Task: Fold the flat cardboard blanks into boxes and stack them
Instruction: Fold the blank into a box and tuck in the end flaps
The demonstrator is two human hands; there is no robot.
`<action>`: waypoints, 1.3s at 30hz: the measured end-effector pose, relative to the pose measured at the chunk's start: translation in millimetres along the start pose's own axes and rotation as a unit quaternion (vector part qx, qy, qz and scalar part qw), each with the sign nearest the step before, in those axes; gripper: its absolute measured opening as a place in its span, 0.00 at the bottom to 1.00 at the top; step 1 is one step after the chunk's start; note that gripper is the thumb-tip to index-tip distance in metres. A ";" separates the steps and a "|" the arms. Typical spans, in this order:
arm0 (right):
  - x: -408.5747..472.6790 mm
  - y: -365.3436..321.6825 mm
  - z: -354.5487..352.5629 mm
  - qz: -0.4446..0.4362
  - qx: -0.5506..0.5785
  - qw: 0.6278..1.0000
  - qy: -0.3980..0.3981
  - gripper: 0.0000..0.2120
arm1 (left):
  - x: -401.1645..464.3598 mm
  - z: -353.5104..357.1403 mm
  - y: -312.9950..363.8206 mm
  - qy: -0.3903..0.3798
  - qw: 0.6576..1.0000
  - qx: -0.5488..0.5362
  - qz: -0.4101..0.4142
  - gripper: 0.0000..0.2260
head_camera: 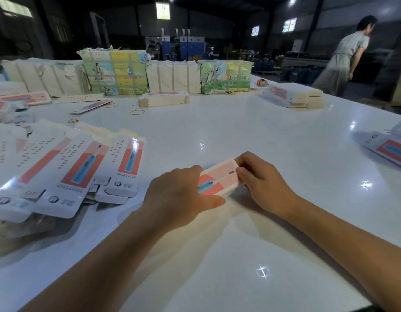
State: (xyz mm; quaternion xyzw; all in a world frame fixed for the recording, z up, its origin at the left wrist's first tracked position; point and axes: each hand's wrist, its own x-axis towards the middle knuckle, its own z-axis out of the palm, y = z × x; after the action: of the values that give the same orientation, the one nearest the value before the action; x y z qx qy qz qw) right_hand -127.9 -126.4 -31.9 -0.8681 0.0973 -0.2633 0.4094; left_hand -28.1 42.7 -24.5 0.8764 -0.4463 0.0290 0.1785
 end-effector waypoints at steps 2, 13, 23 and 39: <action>-0.1 -0.5 -0.6 0.004 -0.003 1.000 -0.005 0.10 | -0.6 0.1 -0.2 -0.001 1.000 -0.006 -0.001 0.24; 11.7 -7.0 -7.3 0.221 0.380 0.898 -0.011 0.25 | -0.5 -4.8 7.6 0.041 0.995 -0.091 -0.013 0.25; -3.7 -5.6 4.9 -0.019 -0.032 0.999 0.011 0.15 | -3.8 -1.5 12.8 0.061 0.995 -0.077 0.018 0.20; 2.3 -5.9 -4.2 0.002 0.237 0.971 0.024 0.27 | -4.5 -1.6 12.1 0.112 0.993 -0.016 0.030 0.27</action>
State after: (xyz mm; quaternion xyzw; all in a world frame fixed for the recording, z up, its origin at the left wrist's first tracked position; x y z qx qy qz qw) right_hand -128.5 -126.2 -24.3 -0.7398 0.0433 -0.2988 0.6013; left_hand -40.3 40.3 -20.4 0.8510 -0.4497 0.1255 0.2404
